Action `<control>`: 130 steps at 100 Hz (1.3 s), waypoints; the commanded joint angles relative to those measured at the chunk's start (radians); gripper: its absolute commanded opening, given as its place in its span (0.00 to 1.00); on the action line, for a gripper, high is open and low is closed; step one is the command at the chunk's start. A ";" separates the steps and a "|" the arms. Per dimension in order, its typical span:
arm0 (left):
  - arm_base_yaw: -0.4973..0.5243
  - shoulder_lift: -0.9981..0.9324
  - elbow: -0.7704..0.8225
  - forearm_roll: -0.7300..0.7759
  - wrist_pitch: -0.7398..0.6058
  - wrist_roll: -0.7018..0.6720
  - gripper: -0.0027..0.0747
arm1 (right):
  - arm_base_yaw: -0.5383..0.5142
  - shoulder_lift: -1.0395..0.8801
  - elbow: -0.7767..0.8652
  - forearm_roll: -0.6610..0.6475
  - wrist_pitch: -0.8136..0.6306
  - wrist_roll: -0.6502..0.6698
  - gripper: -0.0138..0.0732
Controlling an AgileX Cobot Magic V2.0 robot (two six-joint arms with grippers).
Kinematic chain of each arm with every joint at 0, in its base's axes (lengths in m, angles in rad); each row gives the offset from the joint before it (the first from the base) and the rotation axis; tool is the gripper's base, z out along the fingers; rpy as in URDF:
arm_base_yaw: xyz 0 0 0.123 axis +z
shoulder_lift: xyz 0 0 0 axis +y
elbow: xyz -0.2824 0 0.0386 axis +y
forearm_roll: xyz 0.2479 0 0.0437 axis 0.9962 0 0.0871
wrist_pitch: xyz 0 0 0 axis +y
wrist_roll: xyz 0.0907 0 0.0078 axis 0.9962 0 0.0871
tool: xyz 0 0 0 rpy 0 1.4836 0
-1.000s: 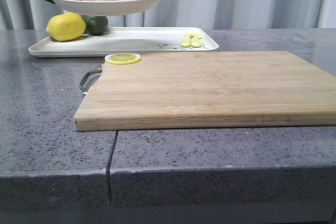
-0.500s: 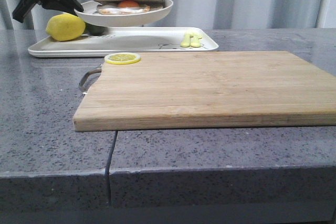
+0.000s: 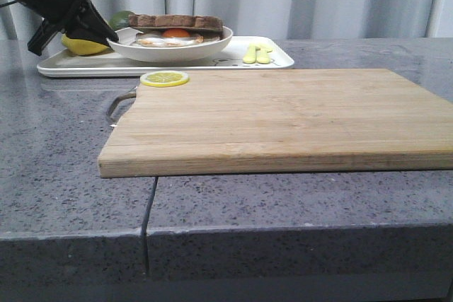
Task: Place bread and move sandwich to tray
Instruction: 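Lower the plate onto the bear-print tray and open the left gripper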
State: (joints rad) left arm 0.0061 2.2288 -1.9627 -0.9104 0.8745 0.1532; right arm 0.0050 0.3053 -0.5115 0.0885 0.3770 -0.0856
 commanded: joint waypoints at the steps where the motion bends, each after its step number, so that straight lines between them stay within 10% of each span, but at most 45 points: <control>1: -0.005 -0.057 -0.039 -0.092 -0.026 -0.015 0.01 | -0.005 0.008 -0.027 -0.009 -0.079 0.003 0.70; 88: -0.005 -0.017 -0.039 -0.167 -0.021 -0.015 0.03 | -0.005 0.008 -0.027 -0.009 -0.075 0.003 0.70; 130: 0.008 -0.020 -0.043 -0.186 0.012 -0.015 0.43 | -0.005 0.008 -0.027 -0.008 -0.075 0.003 0.70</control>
State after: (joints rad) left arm 0.0107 2.2772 -1.9680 -1.0254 0.8661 0.1456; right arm 0.0050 0.3053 -0.5115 0.0885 0.3770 -0.0856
